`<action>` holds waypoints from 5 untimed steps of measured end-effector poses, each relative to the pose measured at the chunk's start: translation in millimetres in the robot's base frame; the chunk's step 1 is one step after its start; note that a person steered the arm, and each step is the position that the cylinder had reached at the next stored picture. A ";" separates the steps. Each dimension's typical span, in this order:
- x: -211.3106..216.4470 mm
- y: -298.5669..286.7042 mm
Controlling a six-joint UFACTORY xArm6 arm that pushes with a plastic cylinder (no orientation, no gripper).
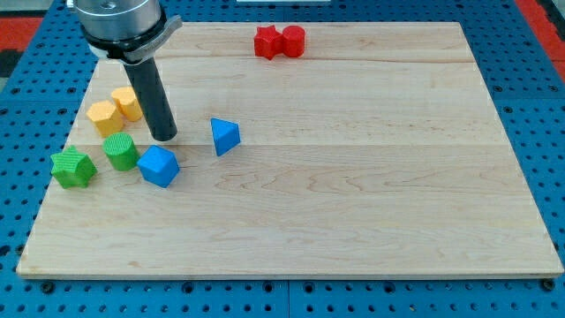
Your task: Place your arm at the bottom of the green circle
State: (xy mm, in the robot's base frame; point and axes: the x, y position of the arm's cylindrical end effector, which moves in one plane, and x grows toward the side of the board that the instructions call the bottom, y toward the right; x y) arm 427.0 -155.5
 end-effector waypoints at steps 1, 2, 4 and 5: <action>0.0 15.7; -0.3 32.1; -62.8 150.4; -25.2 229.2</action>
State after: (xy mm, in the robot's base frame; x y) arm 401.8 73.6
